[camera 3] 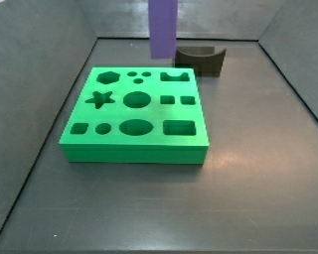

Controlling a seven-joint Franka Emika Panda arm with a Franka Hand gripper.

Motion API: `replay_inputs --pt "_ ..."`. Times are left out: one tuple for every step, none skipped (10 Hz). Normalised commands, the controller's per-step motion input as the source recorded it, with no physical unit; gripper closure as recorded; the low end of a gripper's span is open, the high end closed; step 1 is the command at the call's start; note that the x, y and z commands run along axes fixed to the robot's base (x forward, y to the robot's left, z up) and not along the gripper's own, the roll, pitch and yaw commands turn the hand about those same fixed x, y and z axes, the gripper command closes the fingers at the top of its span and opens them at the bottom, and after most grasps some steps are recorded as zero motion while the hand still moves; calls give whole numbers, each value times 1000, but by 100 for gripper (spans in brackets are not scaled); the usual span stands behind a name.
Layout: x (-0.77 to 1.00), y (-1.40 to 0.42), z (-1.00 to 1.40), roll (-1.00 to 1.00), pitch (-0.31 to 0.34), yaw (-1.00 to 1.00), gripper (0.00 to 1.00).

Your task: Insert the arch object.

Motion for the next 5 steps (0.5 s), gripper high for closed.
replay_inputs --pt "457 483 -240 -17 -3 -511 100" --pt "460 617 -211 -57 -3 -346 100" --pt "431 694 -217 -76 -1 -257 100" --pt "423 697 -226 -81 -1 -251 100" --pt "434 417 -263 -39 0 -566 100"
